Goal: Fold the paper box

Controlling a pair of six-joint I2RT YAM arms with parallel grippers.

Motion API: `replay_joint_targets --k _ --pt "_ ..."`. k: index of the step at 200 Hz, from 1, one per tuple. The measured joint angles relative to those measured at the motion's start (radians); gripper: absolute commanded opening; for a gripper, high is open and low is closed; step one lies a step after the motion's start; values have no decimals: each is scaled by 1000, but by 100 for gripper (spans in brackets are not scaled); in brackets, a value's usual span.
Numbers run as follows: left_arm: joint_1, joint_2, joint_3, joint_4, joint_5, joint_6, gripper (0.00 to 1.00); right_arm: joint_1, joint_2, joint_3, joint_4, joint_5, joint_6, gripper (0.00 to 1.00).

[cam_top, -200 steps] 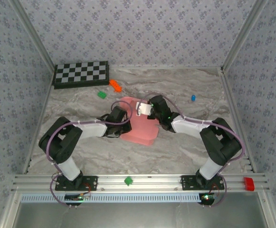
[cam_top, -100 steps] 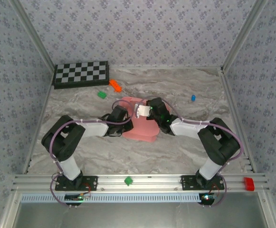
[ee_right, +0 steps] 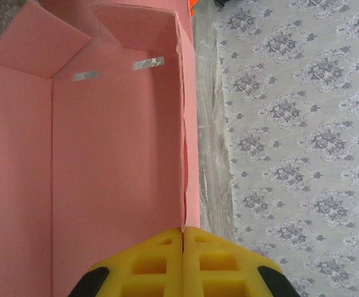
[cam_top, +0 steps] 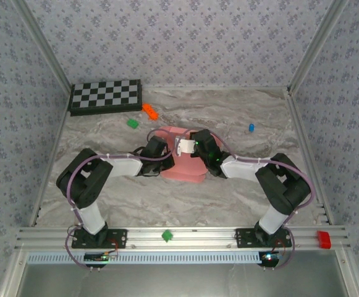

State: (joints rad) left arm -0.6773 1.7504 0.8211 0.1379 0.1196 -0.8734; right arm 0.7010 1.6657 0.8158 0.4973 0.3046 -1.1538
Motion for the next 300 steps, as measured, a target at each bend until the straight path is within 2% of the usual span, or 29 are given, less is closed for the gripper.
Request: replay_joint_targets --k 25,45,77,94,120,142,172,192,300 --pt "0 -10 1 -18 0 16 7 -1 8 0 9 6 -23 0" --pt "0 -44 1 -75 -2 40 20 -8 8 0 8 6 -32 0" --pt "2 -163 13 -182 -45 98 33 -18 8 0 8 2 -44 0" --pt "11 -237 30 -234 -79 126 36 -21 8 0 8 2 -48 0" --pt "68 -326 53 -301 -134 178 44 -21 8 0 8 -4 -51 0" --pt "158 -347 63 -344 -157 227 45 -21 8 2 8 -5 -51 0" --pt "296 -304 93 -394 -157 297 46 -19 8 6 8 -5 -51 0" --pt "342 -243 142 -415 -148 344 49 -15 9 6 8 -5 -51 0" --pt "368 85 415 -459 -14 440 55 -6 11 6 8 -5 -51 0"
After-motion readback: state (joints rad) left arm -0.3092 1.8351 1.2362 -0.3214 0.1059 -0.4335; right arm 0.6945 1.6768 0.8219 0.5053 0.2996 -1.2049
